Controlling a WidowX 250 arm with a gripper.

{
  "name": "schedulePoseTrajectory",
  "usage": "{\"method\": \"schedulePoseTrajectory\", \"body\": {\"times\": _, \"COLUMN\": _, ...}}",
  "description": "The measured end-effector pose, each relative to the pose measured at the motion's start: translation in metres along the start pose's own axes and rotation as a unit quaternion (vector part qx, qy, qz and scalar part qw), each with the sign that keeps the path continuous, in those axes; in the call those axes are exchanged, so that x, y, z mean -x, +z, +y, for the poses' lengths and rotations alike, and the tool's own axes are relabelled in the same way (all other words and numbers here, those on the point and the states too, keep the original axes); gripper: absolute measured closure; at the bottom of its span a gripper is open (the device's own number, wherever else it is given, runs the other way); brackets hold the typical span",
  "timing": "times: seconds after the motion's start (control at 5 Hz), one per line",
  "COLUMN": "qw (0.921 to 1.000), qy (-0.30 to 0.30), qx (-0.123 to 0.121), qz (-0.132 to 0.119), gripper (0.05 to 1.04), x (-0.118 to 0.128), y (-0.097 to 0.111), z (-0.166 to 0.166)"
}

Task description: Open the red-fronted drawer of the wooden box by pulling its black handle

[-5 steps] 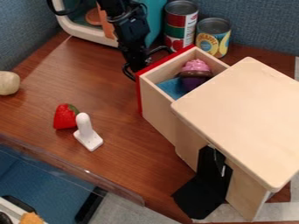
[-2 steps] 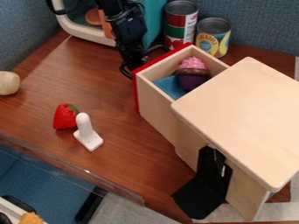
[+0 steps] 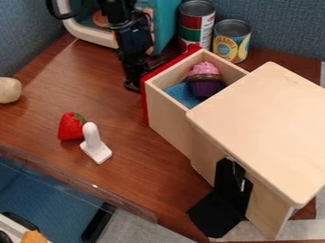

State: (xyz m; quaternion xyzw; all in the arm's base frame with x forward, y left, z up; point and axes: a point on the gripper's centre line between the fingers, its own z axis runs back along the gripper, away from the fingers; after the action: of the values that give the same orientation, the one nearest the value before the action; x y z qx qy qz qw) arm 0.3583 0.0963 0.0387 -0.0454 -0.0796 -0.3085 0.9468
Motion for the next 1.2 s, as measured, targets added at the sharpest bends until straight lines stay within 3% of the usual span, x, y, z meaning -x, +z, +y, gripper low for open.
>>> {"method": "schedulePoseTrajectory", "body": {"times": 0.2, "qw": 0.9996, "qy": -0.016, "qx": -0.009, "qz": -0.023, "gripper": 0.081, "x": -0.008, "y": 0.032, "z": -0.006}}
{"method": "schedulePoseTrajectory", "body": {"times": 0.6, "qw": 0.9979, "qy": -0.046, "qx": -0.017, "qz": -0.043, "gripper": 0.085, "x": -0.014, "y": 0.085, "z": -0.037}}
{"method": "schedulePoseTrajectory", "body": {"times": 0.8, "qw": 0.9972, "qy": -0.067, "qx": -0.023, "qz": -0.025, "gripper": 0.085, "x": -0.023, "y": 0.094, "z": -0.070}}
{"method": "schedulePoseTrajectory", "body": {"times": 1.0, "qw": 0.9971, "qy": -0.027, "qx": -0.071, "qz": -0.003, "gripper": 0.085, "x": -0.031, "y": 0.088, "z": -0.104}}
{"method": "schedulePoseTrajectory", "body": {"times": 1.2, "qw": 0.9937, "qy": 0.042, "qx": -0.103, "qz": 0.008, "gripper": 0.085, "x": -0.036, "y": 0.085, "z": -0.132}}
